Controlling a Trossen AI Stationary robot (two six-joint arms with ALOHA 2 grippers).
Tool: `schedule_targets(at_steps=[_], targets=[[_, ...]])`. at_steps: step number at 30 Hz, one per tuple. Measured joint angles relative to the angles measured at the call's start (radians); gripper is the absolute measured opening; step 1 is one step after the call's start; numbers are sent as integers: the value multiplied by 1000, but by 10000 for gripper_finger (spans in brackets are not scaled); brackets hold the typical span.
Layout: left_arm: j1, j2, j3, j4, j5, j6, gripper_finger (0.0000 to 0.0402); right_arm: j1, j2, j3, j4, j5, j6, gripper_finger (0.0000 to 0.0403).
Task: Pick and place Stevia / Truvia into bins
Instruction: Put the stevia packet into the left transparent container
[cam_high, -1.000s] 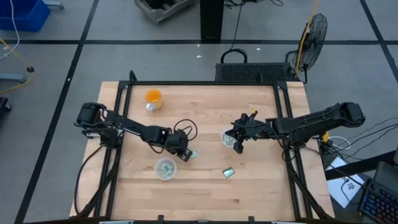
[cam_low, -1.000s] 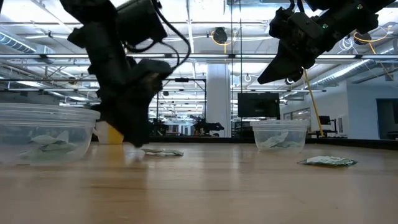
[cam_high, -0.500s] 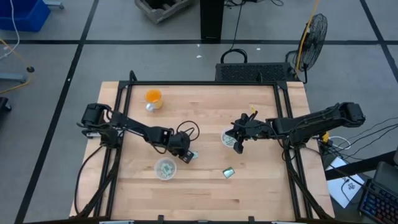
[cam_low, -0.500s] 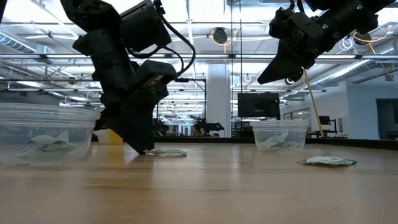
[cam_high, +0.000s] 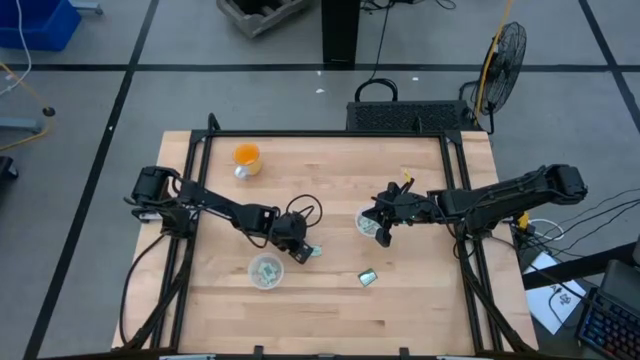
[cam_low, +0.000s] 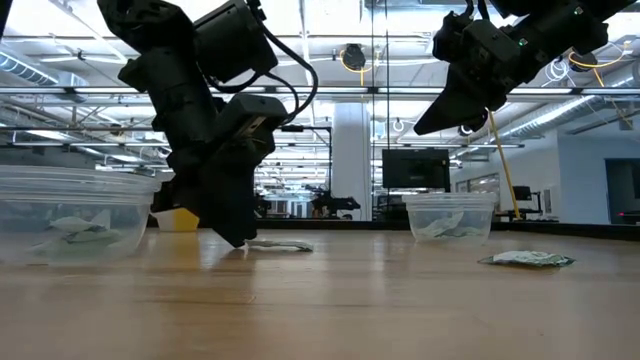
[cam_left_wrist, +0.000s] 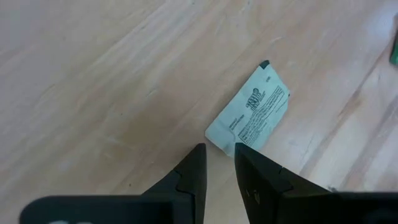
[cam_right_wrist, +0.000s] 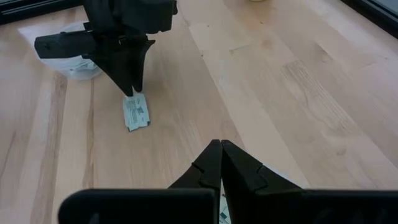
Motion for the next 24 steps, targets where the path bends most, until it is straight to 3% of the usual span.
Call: schedule_targets(at_steps=[20, 24], targets=[[0, -1, 0, 63, 0, 9, 88, 0, 0, 1, 0, 0, 0, 0], [-2, -1, 0, 63, -8, 193, 88, 0, 0, 1, 0, 0, 0, 0]])
